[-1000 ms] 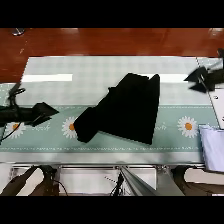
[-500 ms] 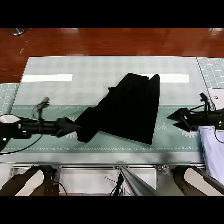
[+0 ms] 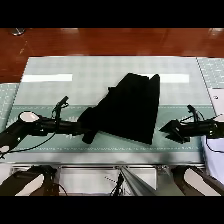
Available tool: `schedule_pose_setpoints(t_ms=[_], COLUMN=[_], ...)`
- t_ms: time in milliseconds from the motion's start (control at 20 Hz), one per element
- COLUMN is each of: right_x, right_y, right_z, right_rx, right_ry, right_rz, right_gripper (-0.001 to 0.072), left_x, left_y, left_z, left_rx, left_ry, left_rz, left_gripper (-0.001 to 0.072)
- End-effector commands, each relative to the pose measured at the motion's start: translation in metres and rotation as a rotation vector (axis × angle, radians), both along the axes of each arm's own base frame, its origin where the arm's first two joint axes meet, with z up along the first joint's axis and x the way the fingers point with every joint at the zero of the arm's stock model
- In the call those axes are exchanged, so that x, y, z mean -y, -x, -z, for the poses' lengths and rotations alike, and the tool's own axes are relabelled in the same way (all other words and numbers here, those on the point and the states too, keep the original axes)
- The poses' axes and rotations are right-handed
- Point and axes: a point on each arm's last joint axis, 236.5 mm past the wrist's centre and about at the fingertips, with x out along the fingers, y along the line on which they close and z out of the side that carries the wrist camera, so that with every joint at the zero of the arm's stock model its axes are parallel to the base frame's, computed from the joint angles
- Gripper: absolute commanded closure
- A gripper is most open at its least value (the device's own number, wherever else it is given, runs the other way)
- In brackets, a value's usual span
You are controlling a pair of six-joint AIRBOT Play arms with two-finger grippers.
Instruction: Fold the shirts.
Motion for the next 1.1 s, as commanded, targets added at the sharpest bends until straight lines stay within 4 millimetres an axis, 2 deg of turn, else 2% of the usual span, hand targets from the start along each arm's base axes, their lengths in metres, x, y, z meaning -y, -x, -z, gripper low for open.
schedule_pose_setpoints(t_ms=[0,150,450,500,550,600,650,700,750,800,850,900,950,1000,1050], right_x=[-0.024,-0.042,-0.082,-0.087,-0.092,-0.099,-0.106,-0.11,-0.11,-0.108,-0.104,-0.099,-0.092,-0.086,-0.079], right_y=[0.002,-0.013,-0.042,-0.05,-0.056,-0.06,-0.063,-0.068,-0.081,-0.101,-0.129,-0.156,-0.184,-0.203,-0.214], right_z=[0.007,0.013,0.018,0.016,0.014,0.008,-0.004,-0.018,-0.037,-0.062,-0.1,-0.144,-0.202,-0.261,-0.328], right_rx=[0.0,0.042,0.053,0.063,0.079,0.106,0.156,0.18,0.224,0.286,0.375,0.483,0.625,0.767,0.923], right_ry=[0.028,0.068,0.019,0.014,0.013,0.003,-0.017,-0.036,-0.036,-0.028,-0.013,0.008,0.041,0.075,0.117], right_rz=[-0.064,-0.059,-0.069,-0.076,-0.1,-0.15,-0.232,-0.273,-0.302,-0.31,-0.3,-0.288,-0.27,-0.246,-0.219], right_gripper=[0.0093,0.0093,0.0095,0.0125,0.027,0.0507,0.0692,0.0693,0.0694,0.0694,0.0694,0.0695,0.0695,0.0695,0.0695], left_x=[0.003,0.005,0.005,0.005,0.005,0.003,-0.002,-0.006,-0.009,-0.014,-0.023,-0.033,-0.045,-0.057,-0.067], left_y=[-0.015,-0.02,-0.02,-0.02,-0.021,-0.025,-0.035,-0.049,-0.068,-0.095,-0.126,-0.153,-0.174,-0.185,-0.186], left_z=[-0.01,-0.016,-0.016,-0.016,-0.016,-0.015,-0.017,-0.029,-0.052,-0.088,-0.136,-0.191,-0.258,-0.321,-0.385], left_rx=[0.048,0.054,0.054,0.054,0.057,0.068,0.089,0.109,0.145,0.208,0.297,0.398,0.517,0.636,0.773], left_ry=[0.003,0.022,0.022,0.022,0.02,0.011,0.003,0.024,0.074,0.142,0.221,0.309,0.41,0.486,0.53], left_rz=[-0.01,-0.024,-0.024,-0.024,-0.028,-0.041,-0.067,-0.103,-0.149,-0.21,-0.286,-0.356,-0.422,-0.461,-0.478], left_gripper=[0.0683,0.0682,0.0682,0.0683,0.0683,0.0683,0.0682,0.0682,0.0682,0.0682,0.0683,0.0684,0.0684,0.0684,0.0684])
